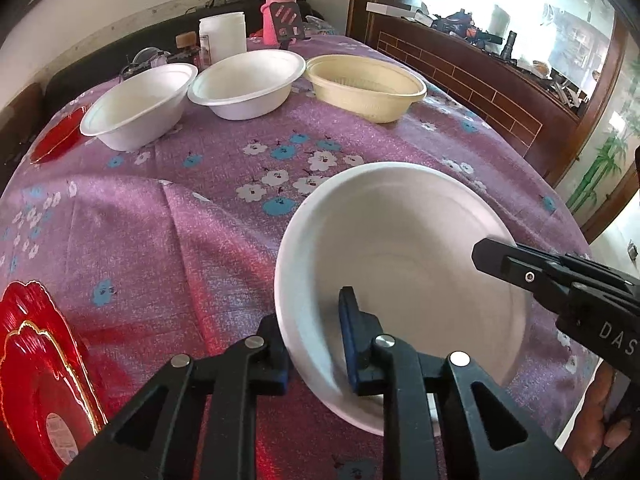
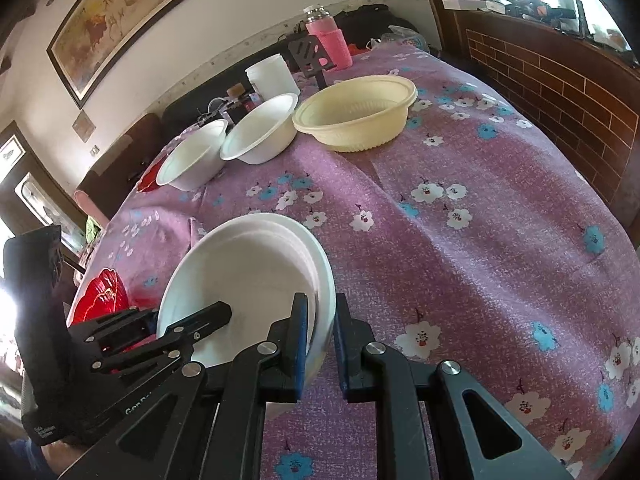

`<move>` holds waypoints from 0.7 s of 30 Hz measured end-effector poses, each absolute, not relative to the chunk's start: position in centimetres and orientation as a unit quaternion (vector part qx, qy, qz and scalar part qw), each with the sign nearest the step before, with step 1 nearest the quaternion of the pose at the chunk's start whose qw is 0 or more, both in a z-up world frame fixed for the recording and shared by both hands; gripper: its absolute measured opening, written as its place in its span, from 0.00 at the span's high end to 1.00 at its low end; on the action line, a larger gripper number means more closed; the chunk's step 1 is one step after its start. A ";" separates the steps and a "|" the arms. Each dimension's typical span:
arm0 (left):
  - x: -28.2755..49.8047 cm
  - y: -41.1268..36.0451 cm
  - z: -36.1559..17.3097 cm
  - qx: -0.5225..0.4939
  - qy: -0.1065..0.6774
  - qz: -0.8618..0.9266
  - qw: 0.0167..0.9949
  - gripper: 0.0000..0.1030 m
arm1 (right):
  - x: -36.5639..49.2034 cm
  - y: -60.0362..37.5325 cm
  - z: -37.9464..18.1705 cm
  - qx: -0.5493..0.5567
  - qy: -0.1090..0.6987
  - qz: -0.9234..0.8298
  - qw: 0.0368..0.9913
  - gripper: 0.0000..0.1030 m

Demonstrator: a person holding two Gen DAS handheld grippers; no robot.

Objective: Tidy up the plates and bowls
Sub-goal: 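Carry the white plate with both grippers over the red plate stack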

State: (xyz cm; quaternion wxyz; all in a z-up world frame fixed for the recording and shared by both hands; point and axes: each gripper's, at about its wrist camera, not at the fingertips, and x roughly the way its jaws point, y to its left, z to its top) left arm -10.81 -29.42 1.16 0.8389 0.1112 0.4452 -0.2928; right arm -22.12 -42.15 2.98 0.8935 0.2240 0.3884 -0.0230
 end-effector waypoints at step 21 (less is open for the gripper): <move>-13.1 -27.7 4.2 0.109 0.409 -0.291 0.858 0.83 | -23.4 -41.2 5.5 0.222 0.357 -0.014 0.907 0.88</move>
